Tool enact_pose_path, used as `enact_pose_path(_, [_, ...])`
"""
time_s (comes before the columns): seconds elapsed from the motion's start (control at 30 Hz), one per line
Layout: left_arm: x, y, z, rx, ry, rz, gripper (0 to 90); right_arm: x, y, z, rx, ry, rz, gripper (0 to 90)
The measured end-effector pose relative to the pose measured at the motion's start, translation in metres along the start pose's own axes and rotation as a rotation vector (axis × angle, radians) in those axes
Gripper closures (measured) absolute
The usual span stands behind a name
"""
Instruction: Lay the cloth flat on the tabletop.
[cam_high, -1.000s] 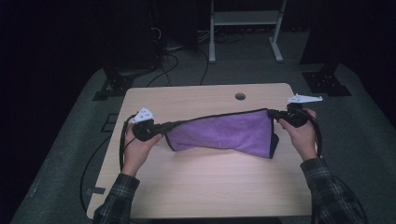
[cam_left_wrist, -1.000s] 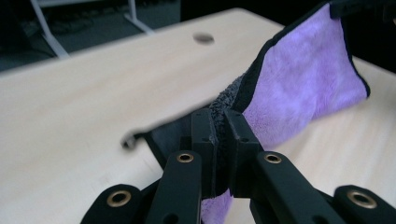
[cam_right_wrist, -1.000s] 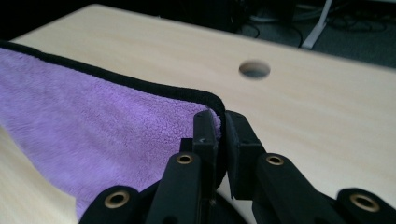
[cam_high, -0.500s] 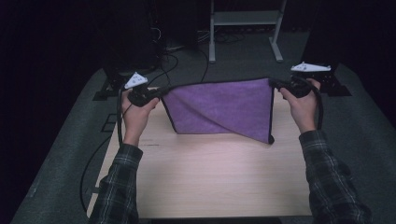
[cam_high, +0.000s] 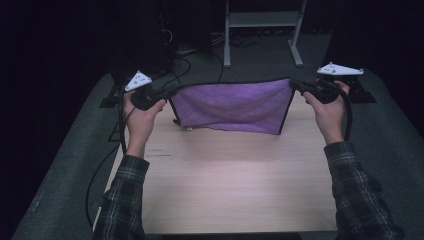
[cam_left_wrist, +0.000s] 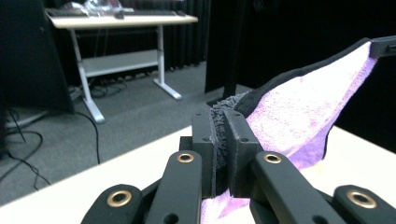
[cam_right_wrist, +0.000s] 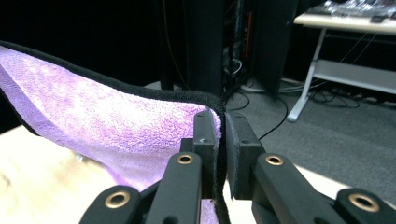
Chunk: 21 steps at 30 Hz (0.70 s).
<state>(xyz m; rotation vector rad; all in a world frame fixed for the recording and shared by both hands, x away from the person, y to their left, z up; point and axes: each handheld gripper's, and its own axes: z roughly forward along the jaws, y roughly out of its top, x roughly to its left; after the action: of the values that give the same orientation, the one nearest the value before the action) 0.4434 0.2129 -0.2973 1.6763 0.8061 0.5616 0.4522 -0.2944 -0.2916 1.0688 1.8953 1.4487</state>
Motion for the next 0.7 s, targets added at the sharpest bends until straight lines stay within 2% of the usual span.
enact_pose_path(0.13, [-0.007,-0.015,-0.01,0.025,-0.021,-0.004,84.0,0.006,-0.018,-0.005,0.023,0.027,-0.004,82.9])
enact_pose_path(0.37, [-0.021,-0.041,-0.038,0.043,-0.063,-0.028,83.9,0.021,-0.047,-0.022,0.068,0.081,-0.012,82.8])
enact_pose_path(0.63, [-0.044,-0.085,-0.065,0.107,-0.105,-0.042,83.8,0.037,-0.094,-0.04,0.146,0.14,-0.001,82.7])
enact_pose_path(0.7, [-0.049,-0.095,-0.069,0.139,-0.114,-0.04,83.8,0.041,-0.109,-0.043,0.173,0.151,0.008,82.8])
